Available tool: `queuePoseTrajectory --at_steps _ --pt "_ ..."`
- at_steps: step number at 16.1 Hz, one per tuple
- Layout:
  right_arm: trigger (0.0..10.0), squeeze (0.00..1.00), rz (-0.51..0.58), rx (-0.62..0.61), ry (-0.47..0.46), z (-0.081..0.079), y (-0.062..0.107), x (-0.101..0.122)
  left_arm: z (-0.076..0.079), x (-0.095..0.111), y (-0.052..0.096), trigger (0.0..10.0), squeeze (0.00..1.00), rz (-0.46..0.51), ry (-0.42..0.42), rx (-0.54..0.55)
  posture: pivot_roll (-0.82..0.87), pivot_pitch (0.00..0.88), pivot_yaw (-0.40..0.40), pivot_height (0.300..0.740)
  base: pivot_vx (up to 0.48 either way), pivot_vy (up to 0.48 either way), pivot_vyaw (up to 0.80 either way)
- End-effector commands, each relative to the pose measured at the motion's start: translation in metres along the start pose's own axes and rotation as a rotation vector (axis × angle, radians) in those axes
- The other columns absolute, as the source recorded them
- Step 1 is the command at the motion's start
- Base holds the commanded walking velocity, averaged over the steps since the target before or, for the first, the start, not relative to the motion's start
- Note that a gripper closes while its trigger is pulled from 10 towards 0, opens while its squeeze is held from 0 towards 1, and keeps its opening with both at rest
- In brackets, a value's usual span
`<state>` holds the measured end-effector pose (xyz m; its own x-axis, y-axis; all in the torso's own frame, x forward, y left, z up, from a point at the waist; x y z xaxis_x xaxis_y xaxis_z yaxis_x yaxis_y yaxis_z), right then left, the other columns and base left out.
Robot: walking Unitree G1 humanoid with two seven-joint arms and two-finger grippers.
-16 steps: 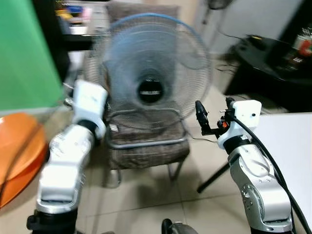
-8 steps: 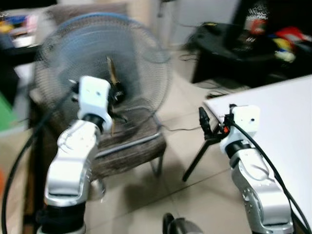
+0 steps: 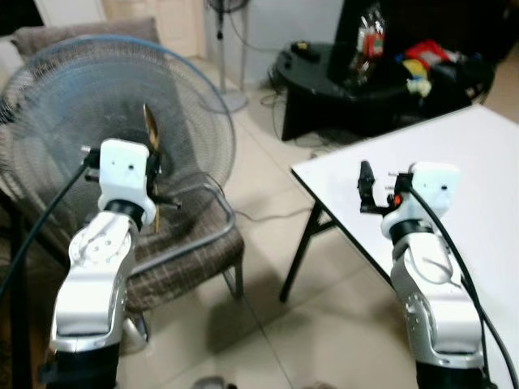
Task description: Setting the table
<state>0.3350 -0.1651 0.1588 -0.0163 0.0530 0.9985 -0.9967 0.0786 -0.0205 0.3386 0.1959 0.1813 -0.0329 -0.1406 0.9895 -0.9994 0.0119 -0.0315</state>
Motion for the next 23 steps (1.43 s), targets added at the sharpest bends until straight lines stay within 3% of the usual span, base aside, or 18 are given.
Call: queuePoseTrajectory --at_steps 1,6,7,10,20,23 --pt "10.0 0.0 -0.035 0.016 -0.016 0.001 0.002 -0.007 0.007 0.005 -0.002 10.0 0.0 0.043 0.004 -0.001 0.14 0.0 -0.005 0.74 0.0 0.0 -0.79" --pt "10.0 0.0 -0.096 -0.057 0.034 0.015 0.009 -0.022 0.025 -0.012 -0.005 10.0 0.0 0.01 -0.032 -0.074 0.07 0.0 0.031 0.74 0.0 0.0 -0.8" --pt "10.0 0.0 -0.104 -0.052 0.046 0.016 0.011 -0.023 0.034 -0.015 -0.005 10.0 0.0 0.005 0.006 -0.091 0.06 0.0 0.03 0.74 0.0 0.0 -0.8" --pt "10.0 0.0 -0.113 -0.054 0.042 0.018 0.016 -0.025 0.045 -0.011 -0.006 10.0 0.0 0.019 0.002 -0.115 0.06 0.0 0.025 0.74 0.0 0.366 -0.8" --pt "10.0 0.0 -0.155 -0.036 -0.018 0.009 0.016 -0.031 0.039 -0.009 -0.007 10.0 0.0 0.026 -0.047 -0.127 0.09 0.0 0.016 0.74 0.0 0.436 -0.8" --pt "10.0 0.0 -0.147 -0.038 -0.014 0.011 0.018 -0.029 0.046 -0.01 -0.009 10.0 0.0 0.024 -0.064 -0.154 0.09 0.0 0.023 0.74 0.0 -0.16 -0.8"
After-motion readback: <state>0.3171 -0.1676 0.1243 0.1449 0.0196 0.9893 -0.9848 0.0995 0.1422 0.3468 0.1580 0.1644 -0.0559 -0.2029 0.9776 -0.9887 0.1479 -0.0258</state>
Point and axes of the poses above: a point about 5 cm out from each wrist's last joint towards the gripper, its own y axis pointing back from the gripper into the wrist, its own x axis along the axis of the wrist's last joint, z = x × y, the point moved 6 cm from there along -y, pointing out of the wrist towards the gripper, and after that the axes turned 4 degrees about y, right-handed, at the moved point
